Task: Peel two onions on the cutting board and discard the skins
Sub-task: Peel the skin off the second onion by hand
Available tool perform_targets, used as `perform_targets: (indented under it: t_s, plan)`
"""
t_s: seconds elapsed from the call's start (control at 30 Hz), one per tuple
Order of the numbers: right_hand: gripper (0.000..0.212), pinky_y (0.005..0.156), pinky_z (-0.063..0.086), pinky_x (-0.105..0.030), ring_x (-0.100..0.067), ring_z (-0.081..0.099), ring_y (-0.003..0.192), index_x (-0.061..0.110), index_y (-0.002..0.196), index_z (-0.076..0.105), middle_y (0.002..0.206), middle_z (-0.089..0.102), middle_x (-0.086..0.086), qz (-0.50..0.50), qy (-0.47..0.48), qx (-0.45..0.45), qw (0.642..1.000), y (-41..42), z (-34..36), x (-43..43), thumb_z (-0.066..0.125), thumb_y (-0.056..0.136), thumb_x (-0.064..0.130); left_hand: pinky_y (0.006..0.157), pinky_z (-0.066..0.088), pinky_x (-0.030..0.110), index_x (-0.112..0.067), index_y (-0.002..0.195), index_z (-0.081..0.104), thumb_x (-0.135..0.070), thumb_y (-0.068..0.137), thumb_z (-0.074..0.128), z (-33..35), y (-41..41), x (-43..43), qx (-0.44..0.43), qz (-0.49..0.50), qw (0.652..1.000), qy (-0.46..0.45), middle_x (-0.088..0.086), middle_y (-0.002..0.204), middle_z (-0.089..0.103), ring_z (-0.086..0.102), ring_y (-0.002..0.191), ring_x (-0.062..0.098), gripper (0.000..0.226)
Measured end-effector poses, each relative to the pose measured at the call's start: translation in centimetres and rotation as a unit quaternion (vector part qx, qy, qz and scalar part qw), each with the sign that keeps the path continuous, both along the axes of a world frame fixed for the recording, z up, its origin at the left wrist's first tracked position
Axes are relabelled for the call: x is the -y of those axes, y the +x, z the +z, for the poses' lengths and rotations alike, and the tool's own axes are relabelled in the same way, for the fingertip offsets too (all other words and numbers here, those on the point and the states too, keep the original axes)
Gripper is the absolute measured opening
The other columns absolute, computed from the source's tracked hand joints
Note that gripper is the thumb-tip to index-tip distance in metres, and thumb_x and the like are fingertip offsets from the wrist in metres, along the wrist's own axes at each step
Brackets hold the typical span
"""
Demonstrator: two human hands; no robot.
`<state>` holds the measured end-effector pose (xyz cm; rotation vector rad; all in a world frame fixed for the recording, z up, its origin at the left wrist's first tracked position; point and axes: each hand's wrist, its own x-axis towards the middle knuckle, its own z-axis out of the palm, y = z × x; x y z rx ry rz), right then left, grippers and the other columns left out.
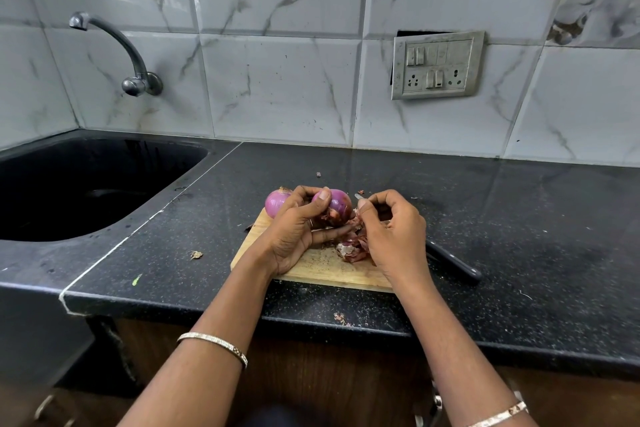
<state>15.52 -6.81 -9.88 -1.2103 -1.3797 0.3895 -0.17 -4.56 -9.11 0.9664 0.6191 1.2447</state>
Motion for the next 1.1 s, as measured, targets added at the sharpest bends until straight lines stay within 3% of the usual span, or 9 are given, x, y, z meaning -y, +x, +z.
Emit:
perform_targets:
  t_s: [0.3,0.5,0.67,0.83,0.93,1.03,1.1]
  plan:
    - [0.009,0.065,0.05,-0.01,0.0,0.066,0.076,0.017,0.091,0.071,0.08,0.071,0.008,0.04,0.007,0.006,0.999,-0.22,0.36,0.65,0.078,0.087,0.021,0.079,0.064,0.043,-0.007,0.109,0.051,-0.016,0.098,0.06,-0.23,-0.18,-0.22,-0.018,-0.001,1.0,0.014,0.015,0.11,0.068,0.075,0.092,0.021,0.017]
    - [0.016,0.068,0.049,-0.007,0.003,0.067,0.08,0.015,0.102,0.076,0.084,0.073,0.012,0.038,0.013,0.016,0.999,-0.15,0.35,0.6,0.074,0.087,0.012,0.077,0.064,0.039,-0.005,0.121,0.049,-0.028,0.088,0.066,0.13,-0.02,0.05,-0.009,0.003,1.0,-0.002,0.021,0.117,0.065,0.074,0.097,0.026,0.044]
    - [0.016,0.067,0.05,-0.007,0.004,0.069,0.078,0.022,0.101,0.076,0.083,0.074,0.012,0.059,0.005,0.009,0.998,-0.24,0.45,0.79,0.081,0.086,0.027,0.072,0.062,0.033,0.011,0.137,0.044,-0.031,0.098,0.06,0.11,0.06,0.02,-0.031,0.012,0.999,-0.007,0.017,0.11,0.067,0.073,0.097,0.021,0.059]
    - [0.015,0.068,0.05,-0.007,0.005,0.068,0.078,0.022,0.102,0.08,0.081,0.071,0.022,0.049,0.017,0.015,0.999,-0.2,0.44,0.72,0.08,0.087,0.021,0.073,0.062,0.032,0.011,0.138,0.043,-0.037,0.088,0.066,0.16,0.05,0.09,-0.037,0.014,0.999,-0.001,0.021,0.114,0.066,0.071,0.103,0.025,0.073]
    - [0.018,0.076,0.05,-0.008,0.005,0.068,0.084,0.022,0.105,0.081,0.086,0.072,0.021,0.038,0.028,0.038,0.998,-0.06,0.27,0.54,0.076,0.088,0.019,0.074,0.063,0.033,0.008,0.134,0.046,-0.037,0.088,0.067,0.15,0.11,0.14,-0.033,0.014,0.999,-0.003,0.021,0.114,0.065,0.071,0.104,0.026,0.068]
    - [0.021,0.09,0.051,-0.014,0.004,0.068,0.096,0.021,0.106,0.081,0.096,0.077,0.012,0.018,0.042,0.054,0.997,0.03,-0.03,0.19,0.073,0.088,0.015,0.075,0.064,0.036,-0.001,0.125,0.05,-0.035,0.095,0.063,0.15,0.12,-0.01,-0.024,0.013,1.0,-0.013,0.023,0.121,0.061,0.074,0.099,0.027,0.046]
    - [0.021,0.09,0.049,-0.01,0.005,0.068,0.098,0.02,0.106,0.081,0.099,0.078,0.009,0.011,0.047,0.055,0.997,-0.04,-0.04,0.11,0.073,0.087,0.015,0.074,0.064,0.035,-0.002,0.124,0.051,-0.035,0.097,0.062,0.17,0.11,-0.06,-0.029,0.015,0.999,-0.015,0.025,0.125,0.059,0.074,0.098,0.027,0.043]
